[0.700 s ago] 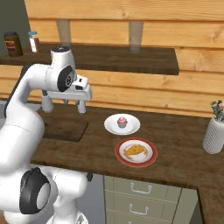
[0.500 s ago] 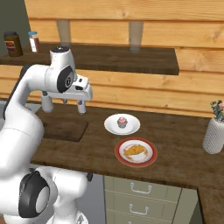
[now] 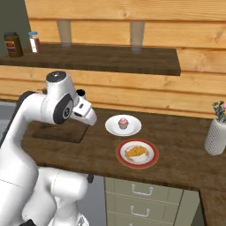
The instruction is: From the different types of pastries on the counter, select a croissant and place it on the cutting board. Then retrieve a jar of jam from the cabinet and place it alongside the croissant on the cutting board.
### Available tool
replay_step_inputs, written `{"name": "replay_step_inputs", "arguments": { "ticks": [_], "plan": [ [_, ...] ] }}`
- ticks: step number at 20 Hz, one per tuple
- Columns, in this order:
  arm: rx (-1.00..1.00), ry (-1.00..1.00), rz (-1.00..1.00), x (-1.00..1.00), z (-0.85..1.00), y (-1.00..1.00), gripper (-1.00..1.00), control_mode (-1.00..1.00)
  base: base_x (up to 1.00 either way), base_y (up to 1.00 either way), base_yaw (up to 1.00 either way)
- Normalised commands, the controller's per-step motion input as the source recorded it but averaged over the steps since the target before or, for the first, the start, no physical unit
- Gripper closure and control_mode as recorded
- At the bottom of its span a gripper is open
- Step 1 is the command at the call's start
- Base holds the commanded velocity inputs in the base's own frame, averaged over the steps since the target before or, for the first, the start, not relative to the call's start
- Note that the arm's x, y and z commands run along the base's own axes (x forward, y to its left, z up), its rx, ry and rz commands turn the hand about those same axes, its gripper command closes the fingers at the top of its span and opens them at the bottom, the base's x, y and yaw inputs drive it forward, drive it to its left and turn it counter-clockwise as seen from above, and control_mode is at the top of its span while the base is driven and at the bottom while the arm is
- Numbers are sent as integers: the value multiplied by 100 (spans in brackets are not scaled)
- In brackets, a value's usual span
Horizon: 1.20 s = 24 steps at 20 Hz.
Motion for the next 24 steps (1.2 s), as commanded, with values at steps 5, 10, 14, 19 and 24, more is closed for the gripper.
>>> {"name": "replay_step_inputs", "arguments": {
  "ticks": [5, 10, 14, 19, 24],
  "plan": [
    [6, 0, -34, -10, -49, -46, -100, -100, 0, 0, 0],
    [7, 2, -20, 3, -23, -38, -100, -100, 0, 0, 0],
    [7, 10, 0, 0, 0, -33, -100, -100, 0, 0, 0],
    [19, 37, 0, 16, 0, -83, -100, -100, 0, 0, 0],
    [17, 10, 0, 13, 0, -82, -100, -100, 0, 0, 0]
  ]
}}
